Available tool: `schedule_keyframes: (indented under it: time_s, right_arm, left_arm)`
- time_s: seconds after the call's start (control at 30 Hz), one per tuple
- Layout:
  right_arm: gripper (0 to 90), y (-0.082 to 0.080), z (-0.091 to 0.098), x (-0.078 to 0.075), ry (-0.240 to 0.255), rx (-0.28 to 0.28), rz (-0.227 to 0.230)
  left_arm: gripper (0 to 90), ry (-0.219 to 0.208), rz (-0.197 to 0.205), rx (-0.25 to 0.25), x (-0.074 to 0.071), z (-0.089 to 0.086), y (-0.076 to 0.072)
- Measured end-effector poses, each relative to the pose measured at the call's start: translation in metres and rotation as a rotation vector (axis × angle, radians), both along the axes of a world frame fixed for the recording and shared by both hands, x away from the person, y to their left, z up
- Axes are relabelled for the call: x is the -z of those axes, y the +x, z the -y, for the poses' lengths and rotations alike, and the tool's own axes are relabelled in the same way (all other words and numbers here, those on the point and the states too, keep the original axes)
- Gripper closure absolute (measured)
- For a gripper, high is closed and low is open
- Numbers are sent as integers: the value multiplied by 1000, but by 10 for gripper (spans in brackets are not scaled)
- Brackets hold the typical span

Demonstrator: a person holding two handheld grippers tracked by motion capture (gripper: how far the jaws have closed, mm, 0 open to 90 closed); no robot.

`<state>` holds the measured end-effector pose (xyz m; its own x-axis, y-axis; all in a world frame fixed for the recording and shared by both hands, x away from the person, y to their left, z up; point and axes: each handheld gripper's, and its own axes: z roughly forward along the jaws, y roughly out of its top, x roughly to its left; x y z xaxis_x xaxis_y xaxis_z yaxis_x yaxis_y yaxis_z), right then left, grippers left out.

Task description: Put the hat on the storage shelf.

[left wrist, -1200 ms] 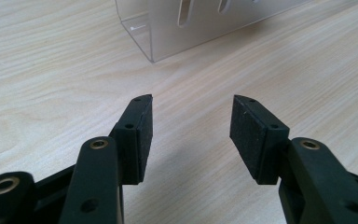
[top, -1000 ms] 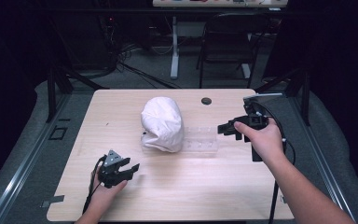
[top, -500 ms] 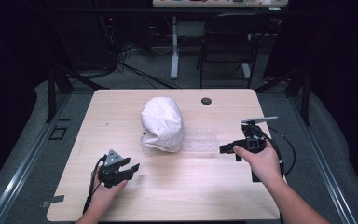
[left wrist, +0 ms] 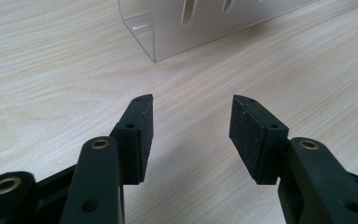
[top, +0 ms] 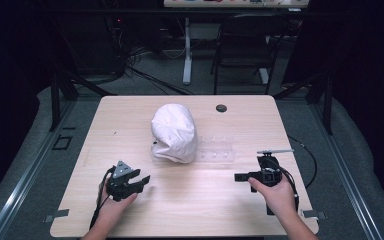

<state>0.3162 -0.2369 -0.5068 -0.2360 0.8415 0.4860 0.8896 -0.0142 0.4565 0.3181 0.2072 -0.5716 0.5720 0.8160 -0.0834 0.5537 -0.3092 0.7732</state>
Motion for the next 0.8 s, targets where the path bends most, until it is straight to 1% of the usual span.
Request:
schedule_keyframes:
  time_s: [0.07,0.1,0.13,0.2,0.23,0.3,0.37,0.4,0.5,0.57,0.6,0.67,0.7,0.73,0.8]
  right_arm:
    - [624,-4,2,9,-8,1,11]
    - [622,-5,3,12,-12,7,23]
    - [617,-8,3,15,-26,19,39]
    - [605,-12,4,21,-34,15,64]
    - [600,-15,5,24,-33,25,76]
    - [588,-19,7,30,-38,32,89]
    - [581,-22,8,35,-66,40,113]
    - [580,-24,9,38,-81,35,115]
    - [577,-28,11,46,-98,42,148]
    - [577,-31,12,50,-94,68,169]
    - [576,-32,12,51,-81,74,182]
    - [570,-34,13,54,-57,81,202]
    - [569,-35,13,55,-54,80,211]
    - [569,-36,12,57,-49,86,220]
    - [566,-37,11,59,-70,96,253]
  left_arm:
    - [504,-2,-2,-2,0,0,0]
    - [503,-3,-3,0,0,0,0]
    - [504,-3,-5,-1,1,0,0]
    - [504,-3,-5,-1,1,0,1]
    - [504,-3,-5,0,1,1,1]
    - [504,1,0,2,1,1,0]
    - [504,1,0,1,0,1,0]
    - [503,-3,-1,2,1,1,0]
    - [504,-6,0,-3,1,0,1]
    - [503,-8,-2,-7,2,1,1]
    - [504,-7,-5,-6,2,1,1]
    - [504,-8,-7,-7,2,1,1]
    - [504,1,-4,1,1,1,1]
    - [504,-1,-3,1,1,1,1]
    - [504,-5,-2,3,2,2,1]
